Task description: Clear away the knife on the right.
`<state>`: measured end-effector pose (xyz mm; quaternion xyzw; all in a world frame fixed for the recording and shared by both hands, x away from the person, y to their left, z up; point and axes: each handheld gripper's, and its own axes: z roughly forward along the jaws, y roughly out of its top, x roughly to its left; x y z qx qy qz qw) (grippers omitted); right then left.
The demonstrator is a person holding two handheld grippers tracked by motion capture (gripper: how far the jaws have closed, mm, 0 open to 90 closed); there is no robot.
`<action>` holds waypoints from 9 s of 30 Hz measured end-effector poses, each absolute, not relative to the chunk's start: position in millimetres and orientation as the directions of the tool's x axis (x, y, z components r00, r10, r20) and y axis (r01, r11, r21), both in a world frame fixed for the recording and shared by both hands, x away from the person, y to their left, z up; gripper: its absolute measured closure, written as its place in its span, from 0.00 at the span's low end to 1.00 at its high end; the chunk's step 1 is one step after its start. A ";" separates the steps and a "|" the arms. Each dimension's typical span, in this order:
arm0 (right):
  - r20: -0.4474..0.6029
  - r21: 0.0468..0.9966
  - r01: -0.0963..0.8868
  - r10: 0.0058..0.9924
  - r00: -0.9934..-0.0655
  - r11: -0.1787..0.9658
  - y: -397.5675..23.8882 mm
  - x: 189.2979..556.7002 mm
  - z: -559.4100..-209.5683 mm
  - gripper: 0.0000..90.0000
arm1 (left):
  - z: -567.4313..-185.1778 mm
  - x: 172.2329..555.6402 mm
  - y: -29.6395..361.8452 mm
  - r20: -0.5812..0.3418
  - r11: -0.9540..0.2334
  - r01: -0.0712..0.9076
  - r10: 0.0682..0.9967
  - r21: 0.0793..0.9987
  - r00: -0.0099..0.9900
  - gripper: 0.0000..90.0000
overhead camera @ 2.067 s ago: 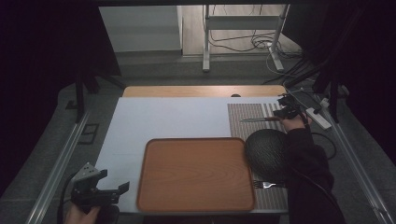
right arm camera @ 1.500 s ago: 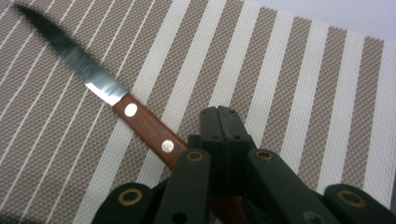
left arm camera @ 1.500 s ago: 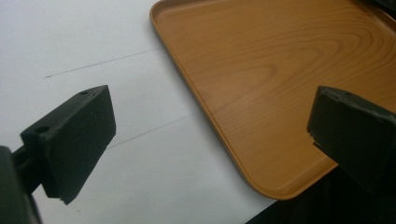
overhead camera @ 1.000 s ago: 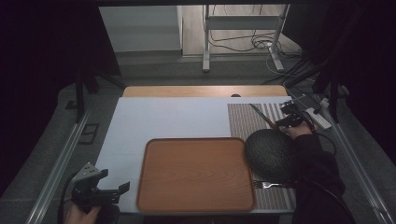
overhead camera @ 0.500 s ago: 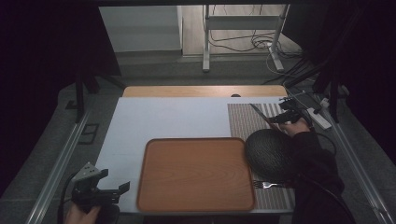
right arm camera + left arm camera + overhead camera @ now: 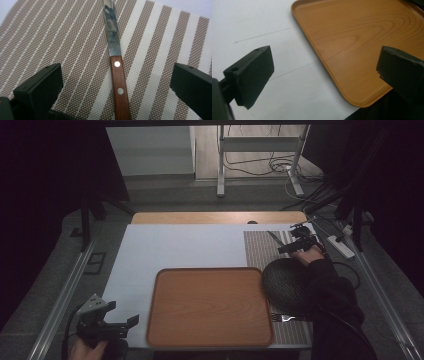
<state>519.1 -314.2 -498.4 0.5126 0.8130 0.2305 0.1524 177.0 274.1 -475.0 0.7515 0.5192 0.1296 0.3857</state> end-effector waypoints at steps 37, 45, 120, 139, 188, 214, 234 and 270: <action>-0.016 0.524 0.707 0.836 -0.549 0.475 -323.9 521.9 -505.9 0.86 | -475.1 177.6 273.6 -0.201 -0.169 0.684 0.882 0.710 0.426 0.02; 0.007 0.552 0.702 0.840 -0.543 0.449 -336.1 523.3 -506.5 0.86 | -475.0 177.9 273.2 -0.200 -0.170 0.685 0.882 0.709 0.426 0.02; 0.115 0.620 0.591 0.685 -0.719 0.516 -238.1 376.8 -476.0 0.86 | -474.6 178.2 272.1 -0.193 -0.178 0.678 0.880 0.713 0.435 0.02; 0.110 0.621 0.561 0.648 -0.754 0.547 -217.9 326.4 -473.0 0.86 | -474.5 178.8 271.6 -0.190 -0.183 0.679 0.880 0.712 0.436 0.02; 0.026 0.478 0.470 0.523 -0.852 0.742 -158.7 314.8 -507.6 0.99 | -474.6 179.4 270.2 -0.180 -0.194 0.678 0.880 0.709 0.440 0.03; 0.059 0.477 0.585 0.640 -0.766 0.656 -203.7 320.8 -500.3 0.94 | -474.5 179.9 269.2 -0.177 -0.198 0.678 0.879 0.708 0.442 0.03; 0.064 0.601 0.560 0.664 -0.745 0.570 -211.6 312.9 -479.7 0.18 | -474.7 180.9 267.9 -0.170 -0.211 0.682 0.879 0.701 0.446 0.03; 0.040 0.662 0.552 0.712 -0.701 0.506 -258.8 288.7 -465.7 0.00 | -475.1 182.2 264.7 -0.155 -0.236 0.687 0.876 0.687 0.456 0.04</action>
